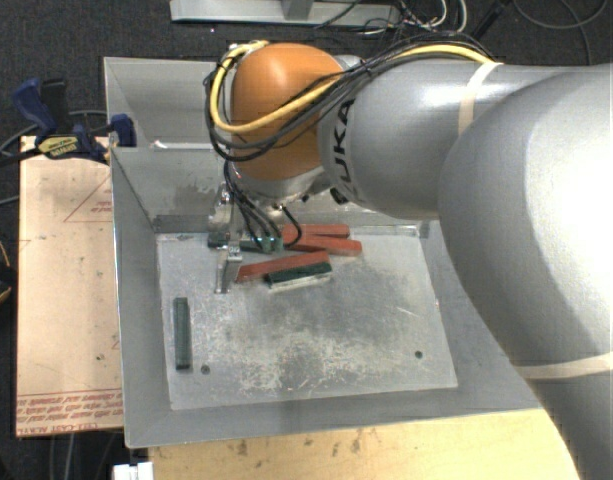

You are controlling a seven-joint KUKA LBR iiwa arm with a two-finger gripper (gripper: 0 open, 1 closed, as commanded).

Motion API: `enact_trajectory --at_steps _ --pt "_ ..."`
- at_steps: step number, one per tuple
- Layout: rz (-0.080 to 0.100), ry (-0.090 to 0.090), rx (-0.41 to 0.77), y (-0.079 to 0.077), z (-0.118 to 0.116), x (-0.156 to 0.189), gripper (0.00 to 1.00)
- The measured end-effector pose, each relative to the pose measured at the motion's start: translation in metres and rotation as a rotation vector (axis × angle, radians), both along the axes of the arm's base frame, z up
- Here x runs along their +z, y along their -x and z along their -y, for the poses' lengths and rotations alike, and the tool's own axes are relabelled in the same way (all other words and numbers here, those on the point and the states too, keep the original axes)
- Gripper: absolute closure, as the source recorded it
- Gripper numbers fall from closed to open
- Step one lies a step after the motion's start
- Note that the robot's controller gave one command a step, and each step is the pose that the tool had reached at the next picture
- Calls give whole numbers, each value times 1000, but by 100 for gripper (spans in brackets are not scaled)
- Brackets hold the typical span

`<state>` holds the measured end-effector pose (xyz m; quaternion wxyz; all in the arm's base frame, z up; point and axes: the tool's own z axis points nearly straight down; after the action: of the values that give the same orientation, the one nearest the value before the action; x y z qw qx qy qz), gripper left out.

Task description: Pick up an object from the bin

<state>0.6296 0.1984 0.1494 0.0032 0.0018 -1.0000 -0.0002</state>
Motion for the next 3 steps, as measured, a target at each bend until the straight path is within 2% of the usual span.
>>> enact_trajectory --at_steps 1,2,3 --pt "7 -1 -3 -2 1 5 0" --pt "15 -8 177 6 79 -71 100" --pt "15 -8 176 6 79 -71 100"
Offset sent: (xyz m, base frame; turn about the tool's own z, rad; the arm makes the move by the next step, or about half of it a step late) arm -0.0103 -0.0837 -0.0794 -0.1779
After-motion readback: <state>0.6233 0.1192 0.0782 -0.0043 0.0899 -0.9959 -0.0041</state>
